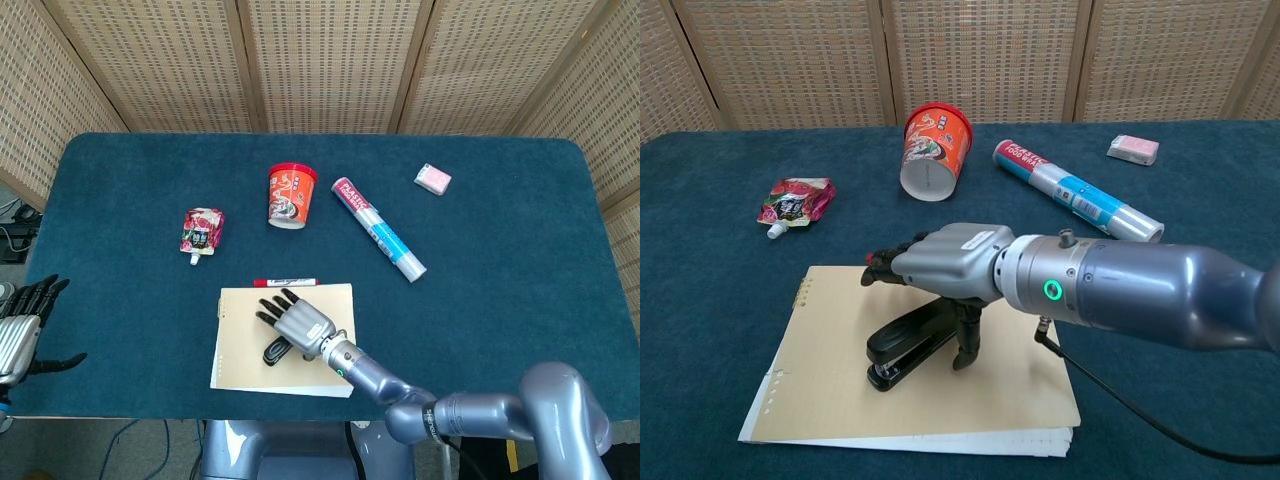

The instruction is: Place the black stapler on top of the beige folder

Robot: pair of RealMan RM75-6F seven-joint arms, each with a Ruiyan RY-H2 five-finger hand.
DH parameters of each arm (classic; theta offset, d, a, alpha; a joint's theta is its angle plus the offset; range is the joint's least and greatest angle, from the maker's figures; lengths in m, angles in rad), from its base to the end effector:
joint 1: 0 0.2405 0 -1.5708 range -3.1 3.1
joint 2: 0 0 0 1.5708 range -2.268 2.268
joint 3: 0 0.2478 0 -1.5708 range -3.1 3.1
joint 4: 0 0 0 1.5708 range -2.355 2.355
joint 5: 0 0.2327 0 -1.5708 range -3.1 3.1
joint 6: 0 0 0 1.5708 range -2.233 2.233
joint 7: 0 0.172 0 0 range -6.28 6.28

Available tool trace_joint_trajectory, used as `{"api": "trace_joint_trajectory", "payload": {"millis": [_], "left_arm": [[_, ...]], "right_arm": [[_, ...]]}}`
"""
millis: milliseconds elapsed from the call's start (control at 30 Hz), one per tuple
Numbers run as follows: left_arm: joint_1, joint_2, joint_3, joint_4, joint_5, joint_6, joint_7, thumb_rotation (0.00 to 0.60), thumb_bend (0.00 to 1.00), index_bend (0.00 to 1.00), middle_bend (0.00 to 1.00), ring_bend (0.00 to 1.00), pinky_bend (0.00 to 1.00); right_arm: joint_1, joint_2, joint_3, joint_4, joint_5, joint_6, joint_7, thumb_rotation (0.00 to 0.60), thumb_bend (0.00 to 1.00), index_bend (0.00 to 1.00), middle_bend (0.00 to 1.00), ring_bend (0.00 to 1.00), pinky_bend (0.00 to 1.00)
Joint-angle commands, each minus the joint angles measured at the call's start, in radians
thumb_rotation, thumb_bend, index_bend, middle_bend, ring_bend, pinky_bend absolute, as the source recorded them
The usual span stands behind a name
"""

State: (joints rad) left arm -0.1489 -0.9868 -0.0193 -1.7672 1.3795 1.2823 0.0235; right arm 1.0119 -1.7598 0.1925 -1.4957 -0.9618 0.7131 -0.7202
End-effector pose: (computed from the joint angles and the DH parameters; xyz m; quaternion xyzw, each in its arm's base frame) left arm -0.3119 0.2160 0.1309 -0.6138 -0.4614 -0.3179 0.5561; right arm -0.0088 -0.3137 -0.1500 0.8820 -0.2491 0.3016 0.2627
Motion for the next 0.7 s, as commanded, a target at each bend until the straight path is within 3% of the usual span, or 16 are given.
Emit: {"api": "trace_joint_trajectory", "payload": {"millis": [33,300,367,500,600,700], "left_arm": [[0.001,0.003,0.004,-0.004,0.01,0.003,-0.006,0.6,0.0,0.0,0.0,0.0,0.0],[0.015,0.017,0.016,-0.017,0.06,0.041,-0.03,0.6,0.0,0.0,0.0,0.0,0.0],[0.018,0.015,0.015,-0.012,0.071,0.054,-0.043,0.6,0.0,0.0,0.0,0.0,0.0],[0.026,0.004,0.017,0.012,0.098,0.079,-0.072,0.6,0.0,0.0,0.0,0.0,0.0],[0.04,-0.002,0.019,0.016,0.125,0.117,-0.079,0.6,0.0,0.0,0.0,0.0,0.0],[0.051,-0.01,0.019,0.018,0.15,0.155,-0.077,0.6,0.0,0.0,0.0,0.0,0.0]], "right_arm": [[-0.01,0.064,-0.022,-0.082,-0.013,0.049,-0.009,0.6,0.0,0.0,0.0,0.0,0.0],[-0.123,0.312,-0.095,-0.241,-0.252,0.246,0.027,0.6,0.0,0.0,0.0,0.0,0.0],[-0.172,0.382,-0.12,-0.234,-0.336,0.321,0.07,0.6,0.0,0.0,0.03,0.0,0.0],[-0.289,0.494,-0.184,-0.111,-0.543,0.506,0.312,0.6,0.0,0.0,0.04,0.0,0.0],[-0.378,0.55,-0.209,-0.037,-0.582,0.627,0.445,0.6,0.0,0.0,0.01,0.0,0.0],[-0.463,0.59,-0.221,-0.044,-0.546,0.696,0.533,0.6,0.0,0.0,0.0,0.0,0.0]]}}
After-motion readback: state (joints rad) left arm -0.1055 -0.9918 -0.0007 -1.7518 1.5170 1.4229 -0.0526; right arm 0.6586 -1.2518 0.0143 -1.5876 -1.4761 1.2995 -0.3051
